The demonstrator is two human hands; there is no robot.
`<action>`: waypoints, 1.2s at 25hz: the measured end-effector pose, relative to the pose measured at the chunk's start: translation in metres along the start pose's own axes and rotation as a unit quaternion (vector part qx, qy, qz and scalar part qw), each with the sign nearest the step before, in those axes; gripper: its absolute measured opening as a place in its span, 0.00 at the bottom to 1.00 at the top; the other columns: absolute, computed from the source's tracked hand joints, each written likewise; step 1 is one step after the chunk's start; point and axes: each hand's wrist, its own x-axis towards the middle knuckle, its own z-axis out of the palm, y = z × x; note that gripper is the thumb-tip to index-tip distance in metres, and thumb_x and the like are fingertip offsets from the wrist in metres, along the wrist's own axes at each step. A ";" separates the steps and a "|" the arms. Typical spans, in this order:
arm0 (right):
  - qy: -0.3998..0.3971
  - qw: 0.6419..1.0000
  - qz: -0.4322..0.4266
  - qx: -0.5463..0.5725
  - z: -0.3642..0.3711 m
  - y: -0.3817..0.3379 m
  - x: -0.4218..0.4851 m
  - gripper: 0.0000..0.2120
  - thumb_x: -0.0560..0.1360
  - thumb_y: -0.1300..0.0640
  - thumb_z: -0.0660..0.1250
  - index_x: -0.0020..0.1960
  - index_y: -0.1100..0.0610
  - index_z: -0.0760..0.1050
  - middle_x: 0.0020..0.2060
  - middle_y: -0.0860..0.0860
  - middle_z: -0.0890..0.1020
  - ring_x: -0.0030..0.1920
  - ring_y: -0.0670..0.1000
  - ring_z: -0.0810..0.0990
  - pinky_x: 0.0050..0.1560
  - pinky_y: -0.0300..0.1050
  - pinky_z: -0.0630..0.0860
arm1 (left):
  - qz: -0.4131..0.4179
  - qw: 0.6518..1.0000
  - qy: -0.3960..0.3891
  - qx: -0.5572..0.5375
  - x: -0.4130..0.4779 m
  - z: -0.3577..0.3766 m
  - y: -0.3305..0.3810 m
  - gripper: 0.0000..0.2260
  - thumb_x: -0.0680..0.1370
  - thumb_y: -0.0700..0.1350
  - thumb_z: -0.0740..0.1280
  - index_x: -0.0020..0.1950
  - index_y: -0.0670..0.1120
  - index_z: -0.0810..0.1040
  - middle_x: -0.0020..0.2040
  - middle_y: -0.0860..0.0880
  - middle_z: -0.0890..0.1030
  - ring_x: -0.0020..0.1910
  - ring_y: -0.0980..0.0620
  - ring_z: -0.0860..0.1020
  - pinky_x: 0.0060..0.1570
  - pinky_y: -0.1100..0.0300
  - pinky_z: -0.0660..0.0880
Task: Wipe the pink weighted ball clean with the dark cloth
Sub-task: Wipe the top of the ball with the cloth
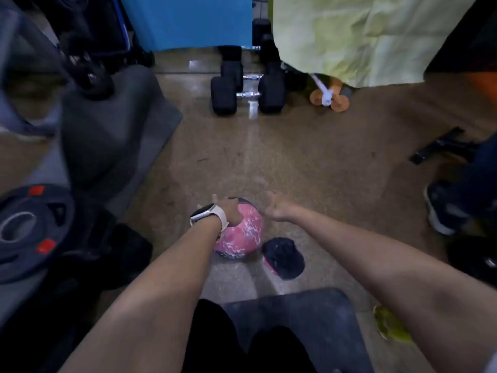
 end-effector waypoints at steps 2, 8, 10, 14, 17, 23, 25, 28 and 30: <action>0.014 1.000 0.006 0.001 0.025 0.019 0.014 0.26 0.77 0.46 0.65 0.69 0.58 0.69 0.67 0.59 0.73 0.65 0.60 0.74 0.60 0.48 0.73 | 0.006 1.000 -0.015 0.016 0.025 0.024 -0.003 0.28 0.84 0.50 0.59 0.82 0.44 0.56 0.82 0.40 0.59 0.82 0.40 0.56 0.80 0.41 0.48; 0.005 1.000 -0.011 -0.026 0.109 0.097 0.088 0.22 0.79 0.51 0.64 0.70 0.58 0.69 0.64 0.58 0.76 0.63 0.60 0.75 0.60 0.47 0.70 | 0.056 0.998 -0.005 -0.002 0.110 0.079 -0.031 0.44 0.76 0.60 0.71 0.84 0.56 0.47 0.84 0.40 0.49 0.83 0.36 0.44 0.80 0.37 0.45; -0.011 0.999 0.034 -0.006 0.143 0.123 0.108 0.17 0.78 0.55 0.63 0.64 0.62 0.73 0.57 0.59 0.79 0.57 0.60 0.78 0.48 0.46 0.74 | 0.065 0.998 0.001 -0.028 0.118 0.078 -0.034 0.47 0.74 0.61 0.74 0.83 0.59 0.48 0.84 0.40 0.44 0.82 0.34 0.43 0.80 0.38 0.46; -0.108 0.988 0.107 0.008 0.197 0.169 0.115 0.26 0.76 0.54 0.65 0.68 0.65 0.63 0.66 0.63 0.69 0.61 0.61 0.74 0.42 0.44 0.70 | 0.059 0.989 0.012 -0.132 0.121 0.086 -0.032 0.45 0.72 0.61 0.76 0.82 0.62 0.52 0.85 0.46 0.42 0.82 0.34 0.39 0.79 0.39 0.42; -0.106 0.988 0.113 -0.018 0.220 0.187 0.125 0.30 0.77 0.49 0.65 0.72 0.61 0.58 0.69 0.60 0.63 0.63 0.60 0.72 0.52 0.47 0.72 | 0.049 0.976 0.041 -0.208 0.124 0.091 -0.033 0.42 0.72 0.61 0.76 0.80 0.65 0.56 0.85 0.52 0.43 0.82 0.36 0.38 0.79 0.36 0.42; 0.064 0.994 0.084 -0.016 0.261 0.191 0.143 0.25 0.73 0.47 0.52 0.65 0.57 0.69 0.62 0.56 0.74 0.61 0.57 0.74 0.56 0.46 0.69 | 0.062 0.961 0.097 -0.250 0.130 0.113 -0.036 0.40 0.72 0.64 0.74 0.78 0.71 0.54 0.83 0.61 0.41 0.82 0.43 0.36 0.74 0.25 0.40; 0.148 0.982 0.071 0.092 0.239 0.177 0.141 0.23 0.74 0.49 0.56 0.61 0.61 0.74 0.56 0.60 0.80 0.56 0.61 0.79 0.50 0.47 0.70 | 0.056 0.962 0.097 -0.250 0.122 0.116 -0.035 0.44 0.72 0.65 0.73 0.80 0.69 0.50 0.83 0.61 0.40 0.82 0.46 0.37 0.72 0.25 0.39; 0.305 0.922 -0.019 0.238 0.176 0.142 0.127 0.13 0.73 0.56 0.62 0.54 0.60 0.78 0.44 0.55 0.82 0.46 0.59 0.80 0.40 0.41 0.67 | 0.030 0.947 0.133 -0.290 0.116 0.120 -0.039 0.41 0.77 0.66 0.66 0.83 0.59 0.48 0.84 0.58 0.45 0.83 0.50 0.42 0.76 0.29 0.42; 0.349 0.894 -0.097 0.263 0.152 0.101 0.107 0.13 0.73 0.49 0.58 0.49 0.54 0.78 0.43 0.47 0.78 0.46 0.52 0.76 0.43 0.37 0.67 | 0.006 0.910 0.212 -0.356 0.112 0.127 -0.041 0.31 0.83 0.61 0.60 0.83 0.55 0.54 0.84 0.55 0.53 0.83 0.51 0.50 0.79 0.35 0.46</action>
